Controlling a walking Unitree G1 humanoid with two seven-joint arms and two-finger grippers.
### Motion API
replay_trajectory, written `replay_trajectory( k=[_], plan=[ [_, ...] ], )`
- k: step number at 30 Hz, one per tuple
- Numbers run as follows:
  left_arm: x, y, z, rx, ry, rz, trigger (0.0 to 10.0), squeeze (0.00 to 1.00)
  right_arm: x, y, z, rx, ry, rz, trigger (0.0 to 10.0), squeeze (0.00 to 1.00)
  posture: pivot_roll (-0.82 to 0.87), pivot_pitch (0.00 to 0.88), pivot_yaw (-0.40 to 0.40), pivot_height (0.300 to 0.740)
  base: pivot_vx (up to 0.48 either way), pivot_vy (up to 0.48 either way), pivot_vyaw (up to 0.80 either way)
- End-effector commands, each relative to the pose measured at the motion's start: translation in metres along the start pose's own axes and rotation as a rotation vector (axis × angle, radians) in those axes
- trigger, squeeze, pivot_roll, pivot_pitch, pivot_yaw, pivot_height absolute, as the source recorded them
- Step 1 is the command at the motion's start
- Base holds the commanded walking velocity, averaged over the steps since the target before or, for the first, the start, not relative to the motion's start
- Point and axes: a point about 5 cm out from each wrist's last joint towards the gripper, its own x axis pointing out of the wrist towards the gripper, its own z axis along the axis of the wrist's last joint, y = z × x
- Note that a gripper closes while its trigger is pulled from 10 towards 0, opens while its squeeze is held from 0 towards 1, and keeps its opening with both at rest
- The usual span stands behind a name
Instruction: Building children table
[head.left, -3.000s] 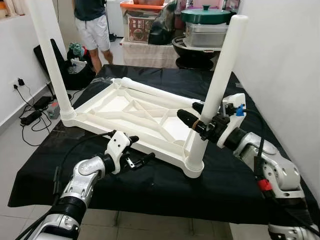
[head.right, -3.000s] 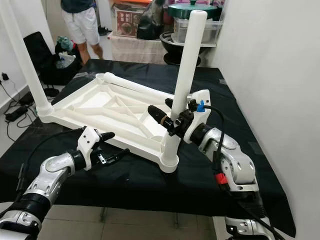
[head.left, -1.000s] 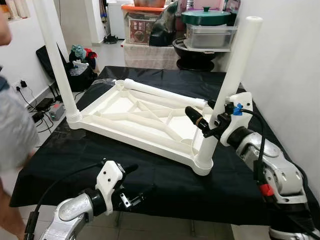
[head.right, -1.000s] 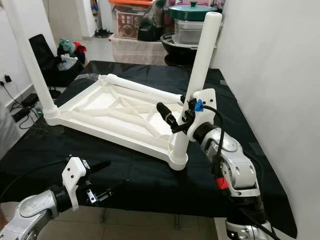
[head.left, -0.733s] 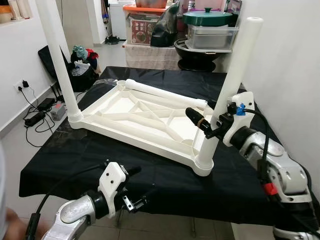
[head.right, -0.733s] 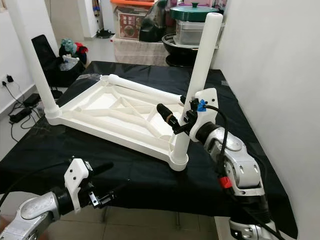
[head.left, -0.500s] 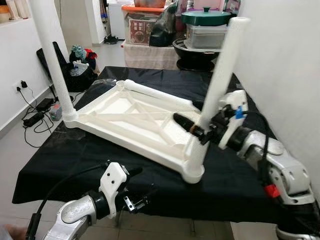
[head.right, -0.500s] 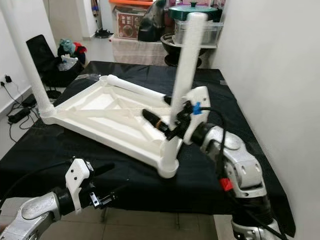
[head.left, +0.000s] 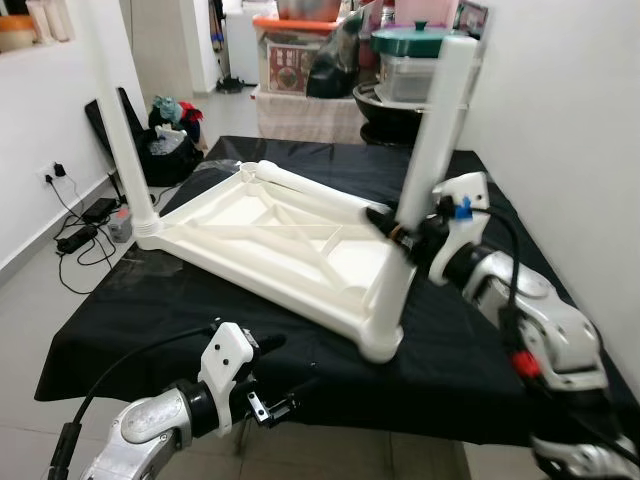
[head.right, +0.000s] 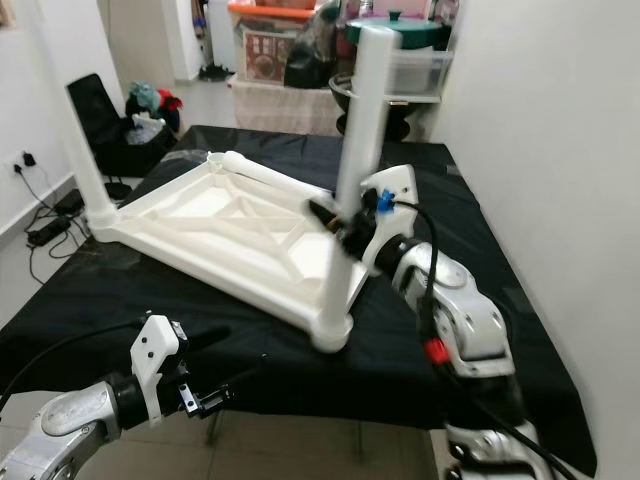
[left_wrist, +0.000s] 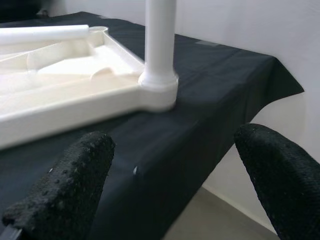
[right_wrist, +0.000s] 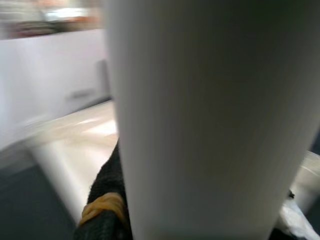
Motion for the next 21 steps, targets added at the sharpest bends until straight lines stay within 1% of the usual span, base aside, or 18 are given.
replay_trajectory(
  k=[1,2,3,4,5,6,7,8,9,10,11,12,15,16,17,18,20,21],
  plan=[
    [-0.001,0.001,-0.004,-0.008,0.022,0.003,10.0,0.00,-0.012,-0.051,-0.024,0.049,0.082,-0.409,0.0,0.00,0.09,0.000,-0.051,0.740,0.000,0.000,0.00],
    [-0.001,0.001,-0.004,-0.008,0.022,0.003,10.0,0.00,-0.012,-0.051,-0.024,0.049,0.082,-0.409,0.0,0.00,0.09,0.000,-0.051,0.740,0.000,0.000,0.00],
    [-0.001,0.002,-0.003,-0.007,0.021,0.007,10.0,0.00,-0.017,-0.056,-0.030,0.074,0.097,-0.467,1.5,0.00,0.09,0.000,-0.051,0.740,0.000,0.000,0.00],
    [-0.001,0.002,-0.003,-0.008,0.020,0.010,10.0,0.00,-0.017,-0.044,-0.036,0.138,0.098,-0.399,10.0,0.00,0.09,0.000,-0.044,0.740,0.000,0.000,0.00],
    [-0.001,0.002,-0.003,-0.008,0.020,0.010,10.0,0.00,-0.017,-0.044,-0.036,0.138,0.098,-0.399,10.0,0.00,0.09,0.000,-0.044,0.740,0.000,0.000,0.00],
    [-0.001,0.002,-0.003,-0.009,0.020,0.010,10.0,0.00,-0.015,-0.034,-0.037,0.174,0.088,-0.329,10.0,0.00,0.09,0.000,-0.044,0.740,0.000,0.000,0.00],
    [-0.001,0.002,-0.003,-0.009,0.020,0.010,10.0,0.00,-0.015,-0.034,-0.037,0.174,0.088,-0.329,10.0,0.00,0.09,0.000,-0.044,0.740,0.000,0.000,0.00],
    [-0.001,0.002,-0.003,-0.008,0.021,0.005,10.0,0.00,-0.012,-0.018,-0.033,0.199,0.056,-0.214,10.0,0.00,0.09,0.000,-0.041,0.740,0.000,0.000,0.00],
    [-0.001,0.002,-0.003,-0.008,0.021,0.005,10.0,0.00,-0.012,-0.018,-0.033,0.199,0.056,-0.214,10.0,0.00,0.09,0.000,-0.041,0.740,0.000,0.000,0.00],
    [0.000,0.003,-0.003,-0.006,0.022,0.001,10.0,0.00,-0.011,-0.001,-0.023,0.229,-0.010,-0.077,10.0,0.00,0.09,0.000,-0.041,0.740,0.000,0.000,0.00],
    [0.000,0.004,-0.003,-0.004,0.022,-0.001,10.0,0.00,-0.011,0.011,-0.014,0.228,-0.052,0.026,10.0,1.00,0.09,0.000,-0.041,0.740,0.000,0.000,0.00],
    [0.001,0.005,-0.003,-0.002,0.023,-0.002,10.0,0.00,-0.012,0.018,-0.008,0.225,-0.077,0.090,10.0,1.00,0.09,0.000,-0.041,0.740,0.000,0.000,0.00],
    [0.002,0.006,-0.002,0.001,0.021,-0.001,10.0,0.00,-0.009,0.020,-0.003,0.172,-0.070,0.129,10.0,1.00,0.09,0.000,-0.042,0.740,0.000,0.000,0.00],
    [0.002,0.005,-0.002,0.002,0.020,-0.001,10.0,0.00,-0.008,0.021,0.000,0.165,-0.072,0.149,10.0,0.00,0.09,0.000,-0.043,0.740,0.000,0.000,0.00],
    [0.003,0.005,-0.002,0.002,0.017,0.000,10.0,0.00,-0.007,0.023,0.003,0.168,-0.077,0.168,10.0,0.00,0.09,0.000,-0.043,0.740,0.000,0.000,0.00],
    [0.003,0.004,-0.002,0.000,0.017,-0.001,10.0,0.00,-0.010,0.027,0.009,0.151,-0.097,0.249,10.0,0.00,0.09,0.000,-0.045,0.740,0.000,0.000,0.00],
    [0.003,0.004,-0.002,0.000,0.017,-0.001,10.0,0.00,-0.010,0.027,0.009,0.151,-0.097,0.249,10.0,0.00,0.09,0.000,-0.045,0.740,0.000,0.000,0.00],
    [0.003,0.003,-0.003,-0.002,0.018,-0.003,10.0,0.00,-0.019,0.036,0.015,0.101,-0.125,0.449,10.0,0.00,0.09,0.000,-0.043,0.740,0.000,0.000,0.00]
  ],
)
